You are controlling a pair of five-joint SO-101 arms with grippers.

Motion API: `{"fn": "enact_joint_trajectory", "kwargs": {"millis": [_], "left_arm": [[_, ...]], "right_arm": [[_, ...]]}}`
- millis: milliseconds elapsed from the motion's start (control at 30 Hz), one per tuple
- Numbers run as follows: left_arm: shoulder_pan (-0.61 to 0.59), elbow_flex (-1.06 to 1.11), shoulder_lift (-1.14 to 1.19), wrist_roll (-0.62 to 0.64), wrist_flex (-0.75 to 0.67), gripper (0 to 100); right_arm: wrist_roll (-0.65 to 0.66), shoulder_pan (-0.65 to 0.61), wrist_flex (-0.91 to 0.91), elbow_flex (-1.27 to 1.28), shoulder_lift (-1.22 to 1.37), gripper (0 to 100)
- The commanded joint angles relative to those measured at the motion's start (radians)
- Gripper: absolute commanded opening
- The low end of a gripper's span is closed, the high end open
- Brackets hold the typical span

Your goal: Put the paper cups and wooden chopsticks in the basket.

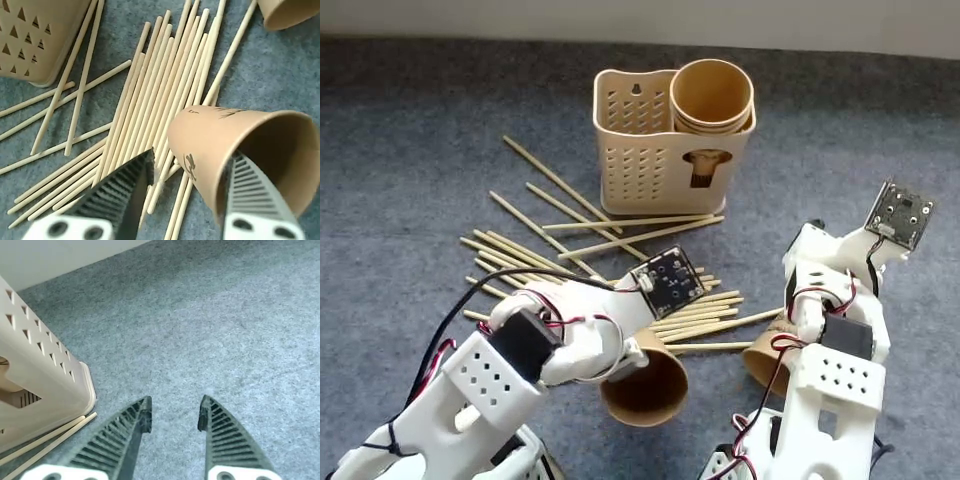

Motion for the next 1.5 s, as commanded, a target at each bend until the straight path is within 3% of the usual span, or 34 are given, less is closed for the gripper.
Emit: {"fn": "enact_joint_trajectory", "kwargs": {"millis": [0, 333, 567, 633, 867, 1100, 1467], "left_arm": [[-0.059, 0.03, -0.013, 0.003, -0.074, 23], [-0.062, 0.03, -0.015, 0.006, -0.072, 23], [-0.054, -0.002, -0.015, 0.009, -0.072, 1], [-0.056, -0.035, -0.015, 0.011, -0.054, 1], [-0.054, -0.291, -0.01, 0.044, 0.12, 0], [-0.061, -0.53, -0.004, 0.19, 0.133, 0], [-0.053, -0.644, -0.002, 0.226, -0.249, 0]], "right_arm": [[0.0, -0.013, -0.022, -0.004, -0.01, 15.9], [0.0, -0.013, -0.022, -0.004, -0.01, 15.9], [0.0, -0.013, -0.022, -0.004, -0.01, 15.9], [0.0, -0.013, -0.022, -0.004, -0.01, 15.9], [0.0, -0.015, -0.022, -0.004, -0.01, 15.9], [0.0, -0.016, -0.022, -0.004, -0.01, 15.9], [0.0, -0.018, -0.022, -0.004, -0.01, 15.9]]}}
